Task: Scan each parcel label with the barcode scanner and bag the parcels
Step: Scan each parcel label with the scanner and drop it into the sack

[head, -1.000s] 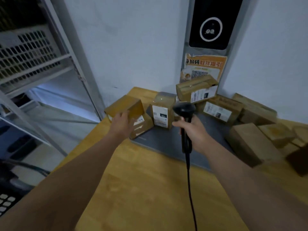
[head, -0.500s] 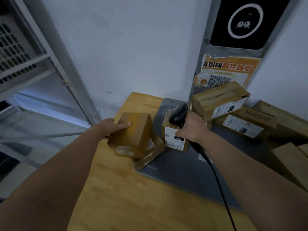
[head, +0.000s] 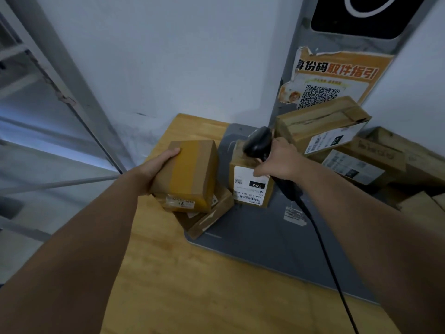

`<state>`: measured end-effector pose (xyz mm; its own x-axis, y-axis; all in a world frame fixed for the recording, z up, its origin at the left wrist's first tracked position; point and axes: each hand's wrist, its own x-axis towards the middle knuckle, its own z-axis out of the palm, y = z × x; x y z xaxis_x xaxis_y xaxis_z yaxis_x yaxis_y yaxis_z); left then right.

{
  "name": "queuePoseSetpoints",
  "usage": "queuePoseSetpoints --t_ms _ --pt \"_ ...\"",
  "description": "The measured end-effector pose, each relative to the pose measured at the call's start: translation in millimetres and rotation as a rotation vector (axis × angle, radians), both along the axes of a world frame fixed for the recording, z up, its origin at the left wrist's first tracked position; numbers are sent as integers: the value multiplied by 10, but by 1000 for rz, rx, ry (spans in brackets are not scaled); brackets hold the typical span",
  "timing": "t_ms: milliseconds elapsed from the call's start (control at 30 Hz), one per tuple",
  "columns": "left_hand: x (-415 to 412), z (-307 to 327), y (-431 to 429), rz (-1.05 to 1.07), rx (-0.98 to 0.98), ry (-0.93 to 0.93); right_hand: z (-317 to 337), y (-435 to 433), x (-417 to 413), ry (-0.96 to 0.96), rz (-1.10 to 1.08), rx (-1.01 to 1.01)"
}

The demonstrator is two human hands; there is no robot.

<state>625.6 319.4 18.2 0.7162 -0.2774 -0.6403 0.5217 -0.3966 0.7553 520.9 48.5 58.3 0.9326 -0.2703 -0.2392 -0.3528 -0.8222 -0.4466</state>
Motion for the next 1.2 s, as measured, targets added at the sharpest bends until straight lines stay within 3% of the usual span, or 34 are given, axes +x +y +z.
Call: queuePoseSetpoints --t_ms 133,300,600,967,1200 --pt "68 -35 127 -74 114 -25 -56 44 -54 4 0 155" --pt "-174 -24 29 -83 -47 5 -111 111 -86 -11 86 6" --pt "-817 -99 -129 9 -17 13 -101 -41 -581 -66 -24 -27" --pt "-2295 -141 -553 41 -8 66 -61 -219 -2134 21 -121 -85" --pt "-3425 -132 -1031 -84 2 55 -10 -529 -3387 62 -199 -76"
